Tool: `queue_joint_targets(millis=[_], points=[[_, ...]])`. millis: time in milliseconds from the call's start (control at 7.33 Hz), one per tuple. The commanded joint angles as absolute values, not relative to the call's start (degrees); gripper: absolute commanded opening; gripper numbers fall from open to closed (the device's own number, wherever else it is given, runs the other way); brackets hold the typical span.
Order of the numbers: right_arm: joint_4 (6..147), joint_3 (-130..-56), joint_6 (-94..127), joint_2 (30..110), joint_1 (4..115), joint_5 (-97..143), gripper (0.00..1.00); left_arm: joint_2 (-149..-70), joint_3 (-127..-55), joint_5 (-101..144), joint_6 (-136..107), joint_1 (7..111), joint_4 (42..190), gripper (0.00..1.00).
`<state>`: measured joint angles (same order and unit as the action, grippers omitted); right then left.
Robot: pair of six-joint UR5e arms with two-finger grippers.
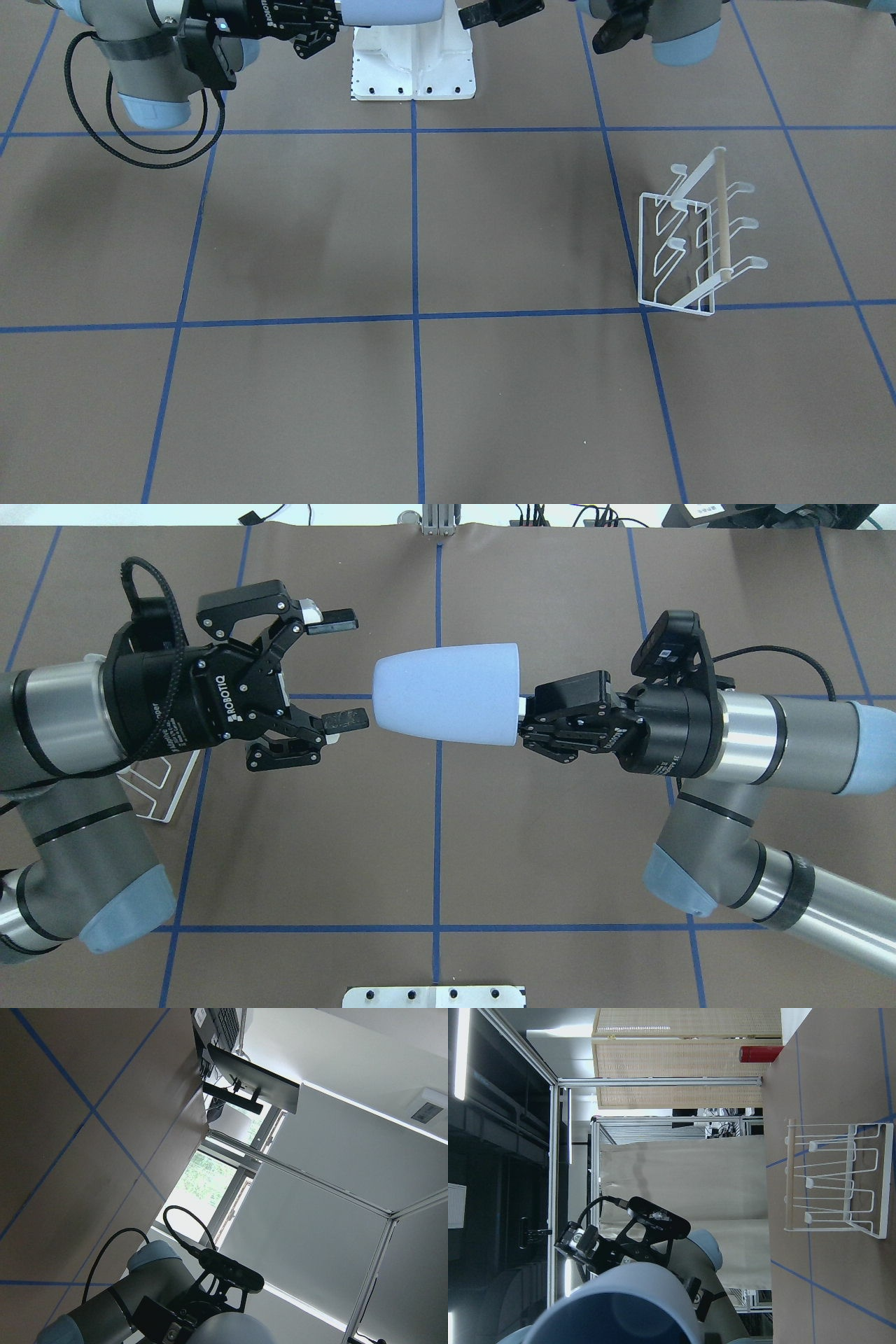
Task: Hang cup on cup holder
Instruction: 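Close the left gripper on the cup's closed end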
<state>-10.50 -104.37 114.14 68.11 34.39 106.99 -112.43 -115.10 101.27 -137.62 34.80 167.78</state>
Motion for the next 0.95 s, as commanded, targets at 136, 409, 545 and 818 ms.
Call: queue_joint_targets(millis=[136, 409, 545, 818], points=[[-10.55, -104.15, 114.08, 68.38, 34.02, 106.17, 0.0, -113.64, -115.14, 101.07, -137.72, 32.96, 167.7, 0.98], [-10.55, -103.98, 114.08, 68.47, 33.84, 106.17, 0.0, -114.17, -115.05, 100.99, -137.64, 31.03, 167.61, 0.98], [-10.55, -103.97, 114.08, 68.55, 33.84, 106.17, 0.0, -114.17, -115.05, 100.99, -137.64, 31.03, 167.61, 0.98], [-10.55, -103.97, 114.08, 68.47, 33.49, 106.17, 0.0, -114.17, -114.96, 100.99, -137.64, 31.03, 167.52, 0.97]])
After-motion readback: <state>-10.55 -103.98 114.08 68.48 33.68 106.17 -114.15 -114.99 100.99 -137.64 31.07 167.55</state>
